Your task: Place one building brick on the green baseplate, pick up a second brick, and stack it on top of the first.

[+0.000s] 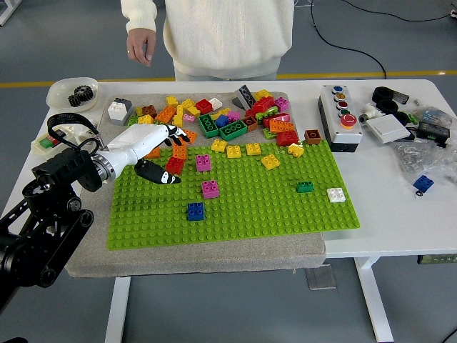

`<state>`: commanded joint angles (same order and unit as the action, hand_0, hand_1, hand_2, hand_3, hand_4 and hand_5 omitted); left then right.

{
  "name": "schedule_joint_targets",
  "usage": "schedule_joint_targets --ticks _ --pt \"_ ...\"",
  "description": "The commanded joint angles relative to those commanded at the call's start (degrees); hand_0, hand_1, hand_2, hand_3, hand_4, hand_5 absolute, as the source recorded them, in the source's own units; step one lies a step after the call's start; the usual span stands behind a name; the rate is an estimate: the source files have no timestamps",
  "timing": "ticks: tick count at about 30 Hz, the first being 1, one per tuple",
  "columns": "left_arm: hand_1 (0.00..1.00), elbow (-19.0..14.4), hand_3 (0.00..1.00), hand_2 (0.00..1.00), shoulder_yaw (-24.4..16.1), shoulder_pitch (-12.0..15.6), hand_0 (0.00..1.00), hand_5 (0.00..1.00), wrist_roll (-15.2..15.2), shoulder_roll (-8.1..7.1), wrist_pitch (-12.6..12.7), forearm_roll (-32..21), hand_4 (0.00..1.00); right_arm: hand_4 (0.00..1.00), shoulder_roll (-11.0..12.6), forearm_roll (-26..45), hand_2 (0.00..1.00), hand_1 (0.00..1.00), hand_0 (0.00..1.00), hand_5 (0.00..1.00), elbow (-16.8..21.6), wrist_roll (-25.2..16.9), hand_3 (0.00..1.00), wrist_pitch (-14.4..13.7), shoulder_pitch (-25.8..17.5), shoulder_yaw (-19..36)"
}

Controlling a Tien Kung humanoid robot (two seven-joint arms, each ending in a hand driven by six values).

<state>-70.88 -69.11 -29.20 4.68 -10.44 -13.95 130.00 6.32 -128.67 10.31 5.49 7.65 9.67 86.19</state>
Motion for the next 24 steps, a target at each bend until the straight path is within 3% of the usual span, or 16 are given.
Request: schedule_joint_targets --ticks 6,8,9,14,15,24 --pt "0.629 1.29 0.751 0.676 -0.26 -1.3 0.703 0.005 0.25 0.6 -0.37 0.0 0.998 0.829 -0.01 0.04 0.715 0.645 0.742 0.404 0.0 -0.02 0.606 0.01 -0.02 -0.04" --pt "0.629 0.01 0.751 0.676 -1.04 -0.83 0.703 0.005 -0.2 0.44 -0.82 0.0 0.998 0.829 0.01 0.0 0.715 0.645 0.742 0.404 0.0 0.01 0.606 -0.02 -0.14 0.16" --pt "0.592 -0.36 0.654 0.568 -1.28 -0.68 0.68 0.002 -0.36 0.39 -0.97 0.0 0.984 0.829 0.02 -0.03 0.715 0.645 0.741 0.404 0.0 0.03 0.607 -0.02 -0.17 0.23" --pt "0.592 -3.13 0.654 0.568 -2.47 0.08 0.68 0.002 -1.2 -0.03 -1.62 0.0 0.984 0.829 -0.01 0.09 0.715 0.645 0.741 0.404 0.0 0.02 0.607 -0.08 -0.17 0.37" --pt "0.546 -3.59 0.57 0.524 -2.57 0.13 0.637 0.002 -1.28 -0.1 -1.78 0.0 0.926 0.829 -0.01 0.13 0.715 0.645 0.742 0.404 0.0 0.01 0.607 -0.09 -0.12 0.36" --pt "0.544 -5.06 0.568 0.511 -2.94 0.34 0.628 0.002 -1.72 -0.38 -2.77 0.0 0.904 0.829 -0.07 0.22 0.715 0.645 0.742 0.404 0.0 0.08 0.607 -0.13 -0.2 0.61"
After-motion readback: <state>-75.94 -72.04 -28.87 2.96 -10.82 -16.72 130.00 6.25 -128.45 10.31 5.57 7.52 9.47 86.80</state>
